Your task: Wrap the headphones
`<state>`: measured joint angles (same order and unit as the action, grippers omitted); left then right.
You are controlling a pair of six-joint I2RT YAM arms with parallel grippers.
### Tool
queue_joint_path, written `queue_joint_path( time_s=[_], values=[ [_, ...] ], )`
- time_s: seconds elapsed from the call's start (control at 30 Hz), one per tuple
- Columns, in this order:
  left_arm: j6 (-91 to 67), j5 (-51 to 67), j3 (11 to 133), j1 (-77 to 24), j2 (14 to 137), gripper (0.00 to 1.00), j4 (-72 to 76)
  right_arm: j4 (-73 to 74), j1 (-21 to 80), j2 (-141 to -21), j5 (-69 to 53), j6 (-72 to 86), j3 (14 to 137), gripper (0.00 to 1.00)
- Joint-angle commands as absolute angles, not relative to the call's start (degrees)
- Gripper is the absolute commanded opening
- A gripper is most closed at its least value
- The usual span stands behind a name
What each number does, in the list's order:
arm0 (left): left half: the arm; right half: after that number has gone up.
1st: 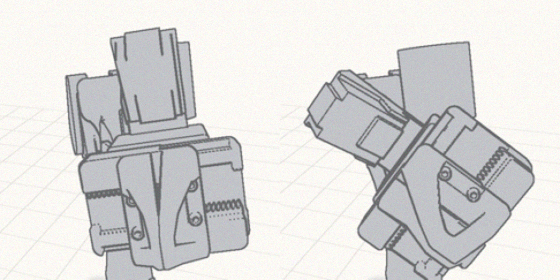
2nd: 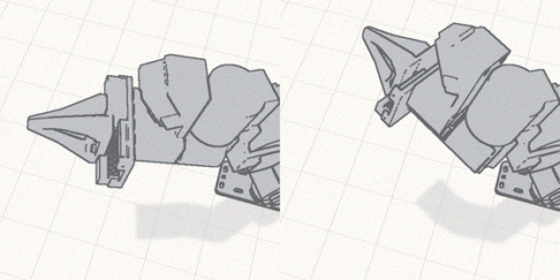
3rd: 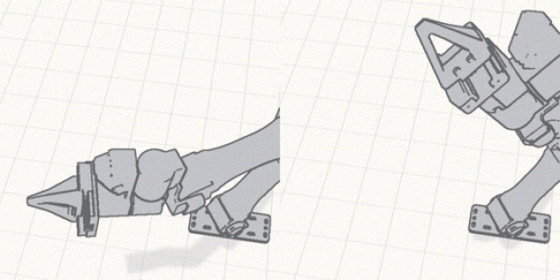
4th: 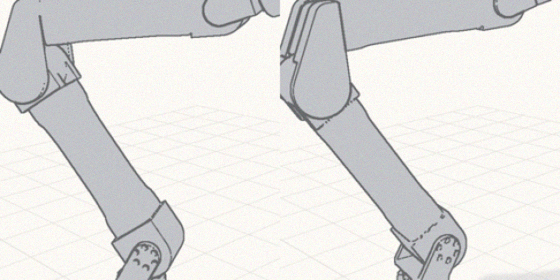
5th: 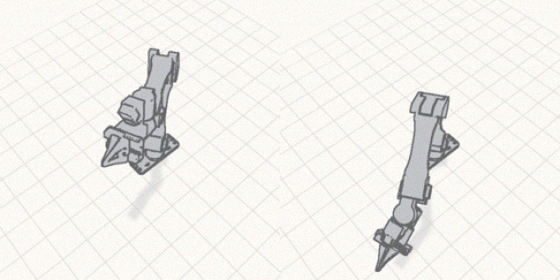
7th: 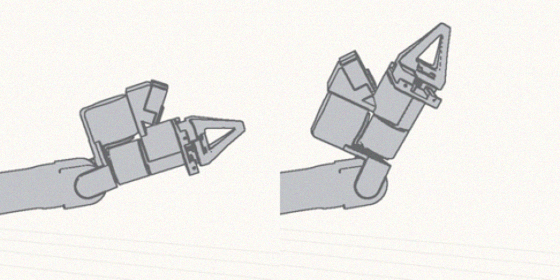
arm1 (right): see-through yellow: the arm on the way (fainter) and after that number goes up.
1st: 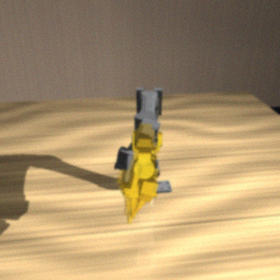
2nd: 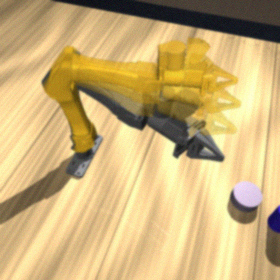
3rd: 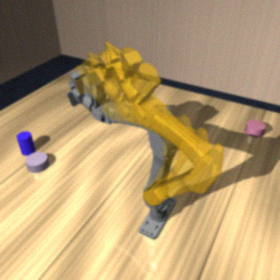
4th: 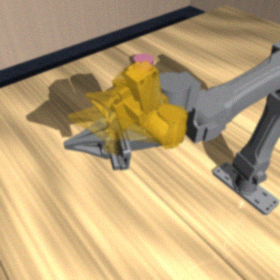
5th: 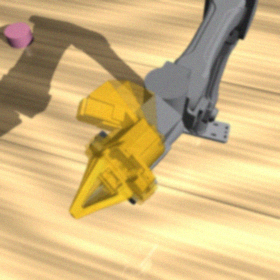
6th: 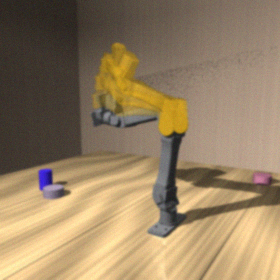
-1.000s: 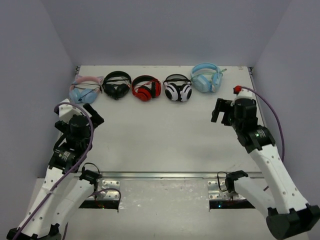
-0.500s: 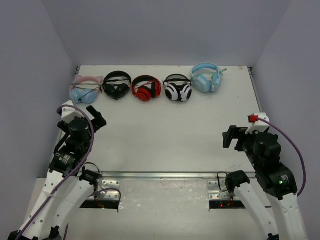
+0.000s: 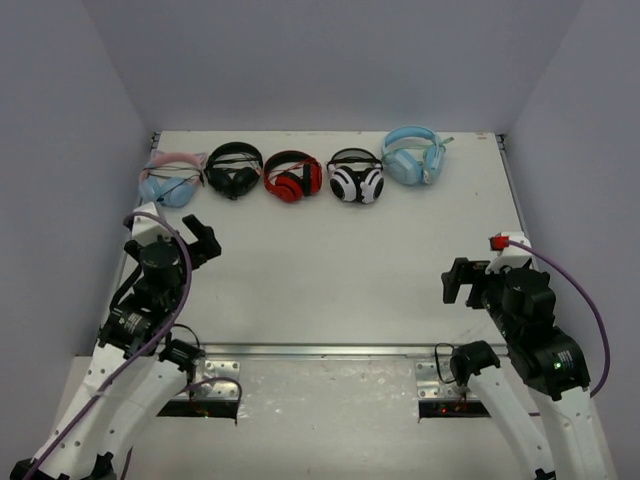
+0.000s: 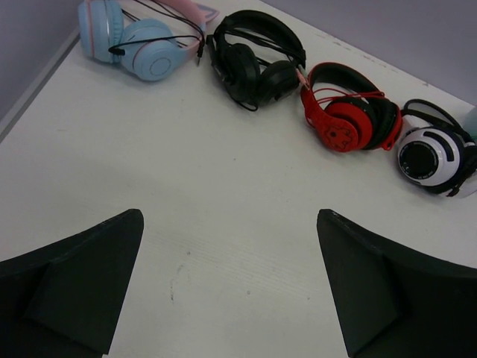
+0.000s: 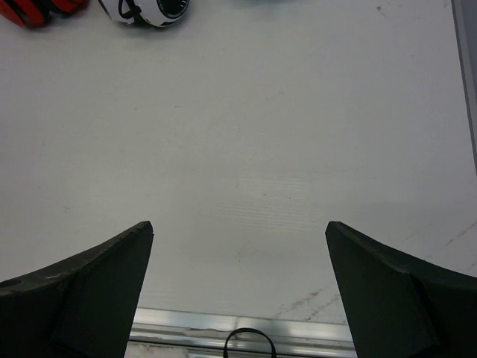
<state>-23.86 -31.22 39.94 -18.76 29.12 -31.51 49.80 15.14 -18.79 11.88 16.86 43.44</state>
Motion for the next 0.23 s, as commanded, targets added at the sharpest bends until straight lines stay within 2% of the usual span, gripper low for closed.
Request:
queue_joint_path(
  time_s=[0.0, 0.2],
  values=[
    [-23.9, -32.78, 39.99, -21.18, 27.87, 1.0, -29.7, 48.6, 15.29, -19.25, 12.04, 17.4, 44.03, 0.99],
    [-24.35, -34.37, 40.08, -23.2, 27.16, 1.0, -30.41, 50.01, 15.38, -18.9, 12.92, 17.14, 44.65, 0.99]
  ],
)
